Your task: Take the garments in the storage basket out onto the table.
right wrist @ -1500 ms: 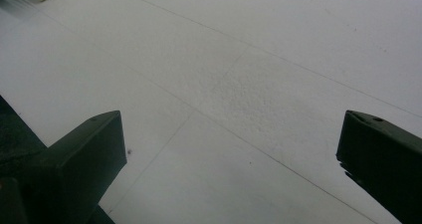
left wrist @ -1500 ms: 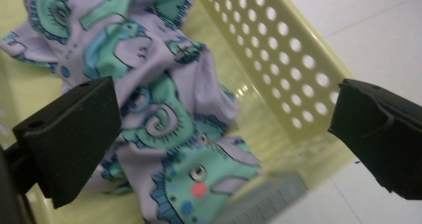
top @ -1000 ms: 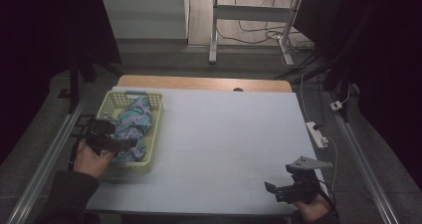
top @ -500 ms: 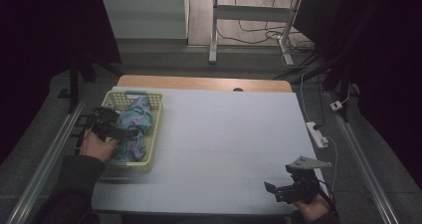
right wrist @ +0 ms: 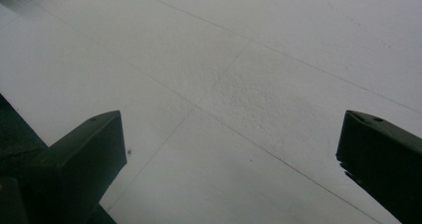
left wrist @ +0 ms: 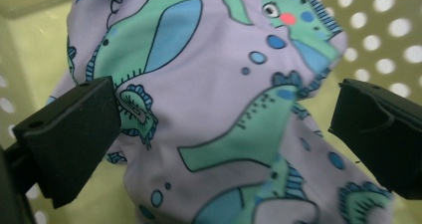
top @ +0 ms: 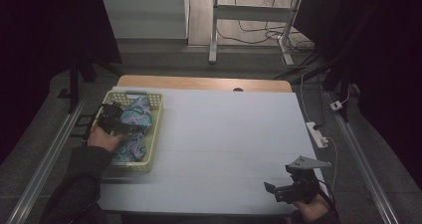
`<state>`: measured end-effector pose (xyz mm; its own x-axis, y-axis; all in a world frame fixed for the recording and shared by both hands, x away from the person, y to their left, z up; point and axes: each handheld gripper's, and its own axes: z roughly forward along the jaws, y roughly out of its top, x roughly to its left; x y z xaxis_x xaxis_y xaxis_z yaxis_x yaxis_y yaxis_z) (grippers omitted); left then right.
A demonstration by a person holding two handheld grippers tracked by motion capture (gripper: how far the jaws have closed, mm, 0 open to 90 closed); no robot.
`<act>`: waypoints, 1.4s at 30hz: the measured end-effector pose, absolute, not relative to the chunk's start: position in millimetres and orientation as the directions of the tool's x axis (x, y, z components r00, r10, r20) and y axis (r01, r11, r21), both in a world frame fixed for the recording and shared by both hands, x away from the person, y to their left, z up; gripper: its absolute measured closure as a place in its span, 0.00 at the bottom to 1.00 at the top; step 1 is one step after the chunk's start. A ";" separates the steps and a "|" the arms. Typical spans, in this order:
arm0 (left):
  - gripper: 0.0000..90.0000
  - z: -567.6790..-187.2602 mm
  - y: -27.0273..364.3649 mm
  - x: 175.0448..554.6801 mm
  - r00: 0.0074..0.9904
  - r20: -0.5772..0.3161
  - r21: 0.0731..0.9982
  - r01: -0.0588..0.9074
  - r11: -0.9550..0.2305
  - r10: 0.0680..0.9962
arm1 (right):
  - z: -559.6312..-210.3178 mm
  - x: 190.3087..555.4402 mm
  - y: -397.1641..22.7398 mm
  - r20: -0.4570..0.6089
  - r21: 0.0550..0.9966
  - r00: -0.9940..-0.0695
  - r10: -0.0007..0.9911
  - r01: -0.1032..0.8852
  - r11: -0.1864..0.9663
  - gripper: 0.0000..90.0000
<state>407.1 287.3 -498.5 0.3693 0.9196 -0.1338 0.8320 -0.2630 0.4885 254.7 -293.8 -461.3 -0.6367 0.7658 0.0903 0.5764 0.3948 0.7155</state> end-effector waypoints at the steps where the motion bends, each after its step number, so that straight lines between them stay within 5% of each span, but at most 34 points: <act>1: 0.00 -499.8 287.8 408.6 0.368 -0.138 0.484 0.835 -0.262 0.919 | -461.3 254.7 -293.8 0.090 0.715 -0.637 0.766 0.576 0.395 0.00; 12: 0.05 -520.7 279.6 422.8 0.374 -0.104 0.344 0.883 -0.319 0.922 | -461.4 254.8 -293.7 0.089 0.712 -0.633 0.769 0.580 0.395 0.00; 16: 0.22 -519.3 276.4 421.7 0.374 -0.051 0.336 0.880 -0.336 0.926 | -461.5 254.8 -293.9 0.089 0.712 -0.632 0.770 0.581 0.394 0.00; 21: 0.62 -512.7 275.6 417.2 0.358 -0.056 0.329 0.888 -0.321 0.932 | -461.7 255.0 -293.5 0.088 0.710 -0.631 0.771 0.583 0.395 0.00; 23: 0.69 -511.3 273.3 417.2 0.335 -0.061 0.313 0.901 -0.300 0.940 | -461.8 255.1 -293.3 0.089 0.710 -0.632 0.770 0.582 0.397 0.00; 42: 0.79 -451.9 290.0 404.6 0.358 -0.182 0.489 0.841 -0.231 0.916 | -461.7 255.5 -293.4 0.095 0.710 -0.630 0.771 0.585 0.391 0.00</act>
